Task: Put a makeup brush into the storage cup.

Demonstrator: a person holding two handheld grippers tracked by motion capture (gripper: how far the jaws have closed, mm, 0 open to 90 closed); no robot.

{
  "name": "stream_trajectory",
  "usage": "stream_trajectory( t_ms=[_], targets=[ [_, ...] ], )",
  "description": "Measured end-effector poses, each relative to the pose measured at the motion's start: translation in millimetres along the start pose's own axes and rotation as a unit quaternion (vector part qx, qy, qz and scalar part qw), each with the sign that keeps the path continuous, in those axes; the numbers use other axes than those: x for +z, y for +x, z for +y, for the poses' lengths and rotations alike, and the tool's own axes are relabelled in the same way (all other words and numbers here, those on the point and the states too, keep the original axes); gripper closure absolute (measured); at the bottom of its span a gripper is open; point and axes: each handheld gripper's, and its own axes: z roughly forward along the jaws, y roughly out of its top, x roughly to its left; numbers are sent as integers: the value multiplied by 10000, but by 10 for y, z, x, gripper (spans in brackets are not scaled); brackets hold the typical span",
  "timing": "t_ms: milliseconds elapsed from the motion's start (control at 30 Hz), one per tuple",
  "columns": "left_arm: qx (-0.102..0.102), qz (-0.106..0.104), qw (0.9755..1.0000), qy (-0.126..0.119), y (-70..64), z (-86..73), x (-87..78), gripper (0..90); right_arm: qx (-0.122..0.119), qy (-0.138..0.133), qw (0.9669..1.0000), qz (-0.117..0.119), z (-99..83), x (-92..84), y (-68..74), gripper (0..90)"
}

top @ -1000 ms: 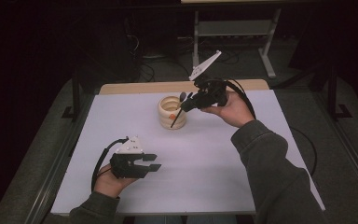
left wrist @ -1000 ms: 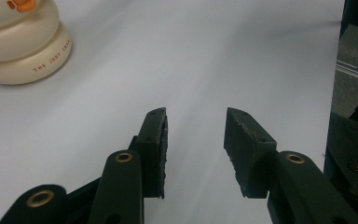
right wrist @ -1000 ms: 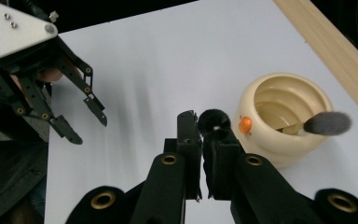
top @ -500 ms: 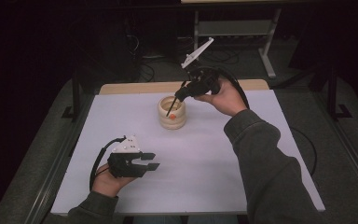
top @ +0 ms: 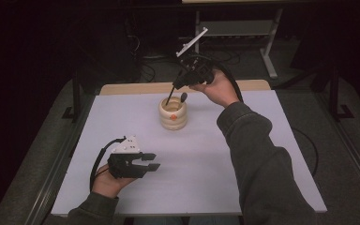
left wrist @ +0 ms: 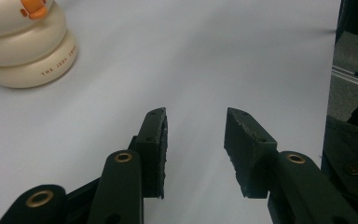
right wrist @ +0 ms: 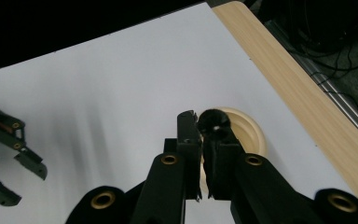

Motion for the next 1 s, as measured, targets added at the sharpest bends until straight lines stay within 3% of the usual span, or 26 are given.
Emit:
stream_trajectory(
  t_ms=[300, 1000],
  targets=[
    [23, -33, 10000, 29, -9, 16, 23, 584, 94, 114, 9997, -175, -46, 99, -72, 846],
    [-22, -29, 10000, -5, 14, 10, -9, 584, 346, 279, 9987, -231, -181, 328, -157, 846]
  ],
)
